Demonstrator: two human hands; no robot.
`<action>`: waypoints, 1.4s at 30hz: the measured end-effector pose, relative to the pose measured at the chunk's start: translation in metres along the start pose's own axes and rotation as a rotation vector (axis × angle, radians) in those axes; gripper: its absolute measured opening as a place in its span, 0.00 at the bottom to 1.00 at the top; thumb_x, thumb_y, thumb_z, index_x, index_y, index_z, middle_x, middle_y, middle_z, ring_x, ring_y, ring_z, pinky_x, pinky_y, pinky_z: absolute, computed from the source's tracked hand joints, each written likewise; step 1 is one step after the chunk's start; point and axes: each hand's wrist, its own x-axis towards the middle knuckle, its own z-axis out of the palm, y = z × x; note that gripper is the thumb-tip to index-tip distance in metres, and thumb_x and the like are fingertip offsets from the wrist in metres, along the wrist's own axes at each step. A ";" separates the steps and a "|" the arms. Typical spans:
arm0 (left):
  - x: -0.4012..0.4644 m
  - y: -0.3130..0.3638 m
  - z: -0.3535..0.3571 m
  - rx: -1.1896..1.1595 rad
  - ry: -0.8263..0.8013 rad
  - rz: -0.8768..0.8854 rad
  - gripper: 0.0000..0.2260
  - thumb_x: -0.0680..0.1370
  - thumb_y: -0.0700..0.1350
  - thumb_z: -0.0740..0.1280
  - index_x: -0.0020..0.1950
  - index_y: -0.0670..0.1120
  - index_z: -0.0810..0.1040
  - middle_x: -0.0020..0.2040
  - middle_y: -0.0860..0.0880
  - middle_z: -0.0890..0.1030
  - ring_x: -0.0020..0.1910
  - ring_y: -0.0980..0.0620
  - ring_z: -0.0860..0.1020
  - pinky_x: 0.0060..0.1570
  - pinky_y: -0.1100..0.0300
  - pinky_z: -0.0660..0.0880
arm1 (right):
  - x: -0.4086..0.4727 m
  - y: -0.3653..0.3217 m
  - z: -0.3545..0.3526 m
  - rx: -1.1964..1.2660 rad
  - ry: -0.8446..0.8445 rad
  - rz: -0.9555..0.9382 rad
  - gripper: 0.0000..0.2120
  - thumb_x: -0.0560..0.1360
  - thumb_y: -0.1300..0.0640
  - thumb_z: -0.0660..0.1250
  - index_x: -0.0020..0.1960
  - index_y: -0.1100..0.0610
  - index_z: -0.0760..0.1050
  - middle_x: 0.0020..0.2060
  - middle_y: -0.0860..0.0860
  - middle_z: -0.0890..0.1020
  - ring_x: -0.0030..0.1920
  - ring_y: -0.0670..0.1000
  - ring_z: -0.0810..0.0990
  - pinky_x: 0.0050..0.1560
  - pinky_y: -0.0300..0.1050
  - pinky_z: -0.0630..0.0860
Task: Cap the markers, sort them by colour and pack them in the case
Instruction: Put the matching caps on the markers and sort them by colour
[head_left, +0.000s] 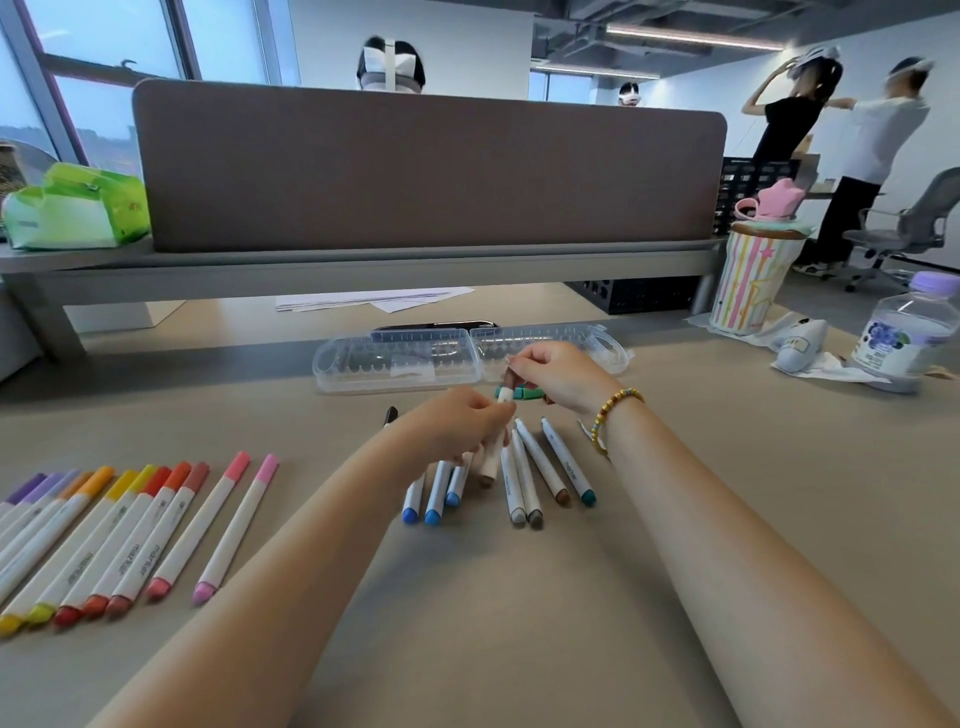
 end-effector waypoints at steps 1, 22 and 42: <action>0.001 0.000 -0.001 0.084 0.002 0.009 0.18 0.81 0.54 0.56 0.34 0.48 0.70 0.30 0.51 0.69 0.30 0.55 0.67 0.32 0.64 0.65 | 0.001 0.000 0.001 -0.037 -0.025 0.008 0.11 0.80 0.54 0.59 0.47 0.58 0.77 0.47 0.55 0.80 0.46 0.49 0.73 0.39 0.37 0.68; 0.011 -0.023 0.010 0.597 0.269 0.007 0.17 0.80 0.50 0.55 0.32 0.47 0.67 0.30 0.50 0.70 0.32 0.51 0.70 0.33 0.61 0.67 | 0.000 0.007 0.012 -0.880 -0.310 0.222 0.13 0.78 0.52 0.61 0.37 0.58 0.67 0.34 0.51 0.71 0.33 0.47 0.69 0.33 0.39 0.67; 0.007 -0.013 0.002 -0.320 0.111 0.006 0.08 0.81 0.48 0.59 0.48 0.48 0.76 0.37 0.56 0.82 0.32 0.59 0.71 0.36 0.65 0.68 | 0.016 0.031 -0.009 -0.075 0.173 0.126 0.10 0.80 0.52 0.59 0.58 0.55 0.72 0.51 0.50 0.76 0.55 0.49 0.73 0.53 0.45 0.71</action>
